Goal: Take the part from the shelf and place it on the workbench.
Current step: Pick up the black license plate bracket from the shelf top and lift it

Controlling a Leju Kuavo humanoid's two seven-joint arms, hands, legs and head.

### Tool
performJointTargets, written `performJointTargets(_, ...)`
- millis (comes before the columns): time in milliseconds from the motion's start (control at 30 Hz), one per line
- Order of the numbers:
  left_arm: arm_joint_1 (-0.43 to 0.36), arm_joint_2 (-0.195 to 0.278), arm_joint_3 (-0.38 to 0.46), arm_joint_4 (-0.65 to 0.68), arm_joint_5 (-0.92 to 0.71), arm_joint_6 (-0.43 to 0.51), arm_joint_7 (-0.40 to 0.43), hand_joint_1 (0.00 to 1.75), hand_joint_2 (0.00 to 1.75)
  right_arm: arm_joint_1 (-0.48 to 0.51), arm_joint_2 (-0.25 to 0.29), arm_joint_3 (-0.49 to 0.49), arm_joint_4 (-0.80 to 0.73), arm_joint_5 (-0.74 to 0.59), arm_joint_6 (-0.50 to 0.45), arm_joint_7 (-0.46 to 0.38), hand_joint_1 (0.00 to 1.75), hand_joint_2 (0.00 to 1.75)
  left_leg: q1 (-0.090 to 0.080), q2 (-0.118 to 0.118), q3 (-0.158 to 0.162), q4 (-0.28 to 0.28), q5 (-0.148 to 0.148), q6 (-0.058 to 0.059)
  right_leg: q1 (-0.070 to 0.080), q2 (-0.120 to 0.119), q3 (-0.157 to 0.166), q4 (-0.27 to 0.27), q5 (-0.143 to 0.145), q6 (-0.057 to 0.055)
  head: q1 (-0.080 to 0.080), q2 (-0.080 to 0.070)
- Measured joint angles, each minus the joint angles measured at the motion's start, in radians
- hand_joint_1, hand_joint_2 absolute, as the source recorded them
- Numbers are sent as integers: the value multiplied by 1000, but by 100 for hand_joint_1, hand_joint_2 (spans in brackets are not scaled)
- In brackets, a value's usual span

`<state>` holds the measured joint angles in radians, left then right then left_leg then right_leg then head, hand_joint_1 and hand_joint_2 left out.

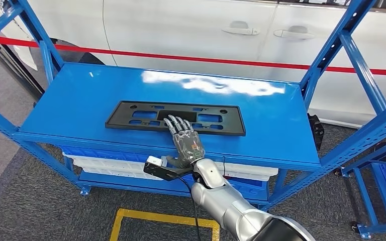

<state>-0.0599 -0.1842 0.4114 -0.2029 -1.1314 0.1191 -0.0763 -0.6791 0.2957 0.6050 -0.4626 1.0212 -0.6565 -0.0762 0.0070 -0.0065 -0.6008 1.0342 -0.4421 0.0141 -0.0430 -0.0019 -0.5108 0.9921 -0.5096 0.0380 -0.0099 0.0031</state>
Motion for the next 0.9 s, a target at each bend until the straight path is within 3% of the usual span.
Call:
performJointTargets(200, 1, 2, 9, 0, -2, 6, 1, 0, 0, 1, 6, 0, -1, 0, -10, -5, 0, 175, -2, 0, 1, -4, -2, 13, -5, 0, 4, -9, 1, 15, 0, 0)
performJointTargets(267, 1, 2, 13, 0, -3, 10, 1, 0, 0, 1, 10, 0, -8, -3, -23, -17, 0, 175, 2, 1, 9, -16, 2, 23, -5, 0, -12, 27, -22, 14, 2, 0)
performJointTargets(300, 2, 2, 14, 0, -3, 12, 1, 0, 0, 1, 12, 0, -15, -4, -28, -23, 0, 175, 4, 2, 12, -20, 3, 27, -3, 0, -38, 79, -47, 9, 4, 0)
performJointTargets(367, 2, 2, 17, 0, -5, 13, 1, 0, 0, 2, 13, 0, -33, -6, -28, -28, 0, 175, -1, 3, 13, -21, 2, 32, 5, 1, -121, 225, -104, 0, 6, 0)
performJointTargets(400, 3, 2, 18, 0, -7, 13, 1, 0, 0, 3, 13, 1, -44, -4, -22, -26, 0, 175, -4, 2, 14, -20, 0, 33, 9, 1, -161, 286, -118, -5, 7, 0)
performJointTargets(433, 3, 2, 19, 0, -9, 13, 1, 0, 0, 5, 13, 4, -57, -2, -16, -22, 0, 175, -8, 1, 17, -20, -2, 34, 13, 1, -186, 312, -110, -11, 7, 0)
performJointTargets(467, 4, 2, 19, 0, -10, 13, 1, 0, 0, 5, 13, 7, -71, 2, -9, -18, 0, 175, -11, -1, 21, -19, -6, 34, 17, 1, -191, 298, -81, -19, 7, 0)
performJointTargets(533, 6, 2, 21, 0, -12, 12, 0, 0, 0, 5, 14, 14, -95, 7, -1, -14, 0, 175, -16, -3, 33, -19, -15, 32, 29, 1, -151, 176, 10, -42, 7, 0)
performJointTargets(600, 7, 0, 21, 1, -16, 11, -1, 0, 0, 4, 15, 18, -109, 11, 4, -9, 0, 175, -20, -4, 39, -16, -23, 25, 41, 1, -110, 69, 59, -60, 5, 0)
performJointTargets(667, 7, 0, 22, 2, -19, 9, -2, 0, 0, 6, 16, 22, -117, 12, 6, -4, 0, 175, -19, -4, 37, -16, -26, 15, 47, 3, -99, 41, 56, -66, 4, 0)
performJointTargets(767, 5, 2, 22, 2, -20, 9, -2, 0, 0, 7, 20, 25, -128, 12, 6, 0, 0, 175, -17, -2, 33, 1, -44, -5, 37, 5, -84, 20, 57, -72, 4, 0)
performJointTargets(833, 6, 4, 22, 2, -20, 9, 0, 0, 0, 6, 24, 27, -130, 12, 6, 0, 0, 175, -10, 0, -10, 91, -88, -18, 32, 3, -73, 12, 55, -76, 0, 0)
performJointTargets(900, 7, 6, 23, 2, -20, 9, 2, 0, 0, 11, 25, 31, -130, 11, 6, 0, 0, 175, 1, 0, -80, 217, -129, -31, 31, 1, -66, 13, 49, -78, -2, 0)
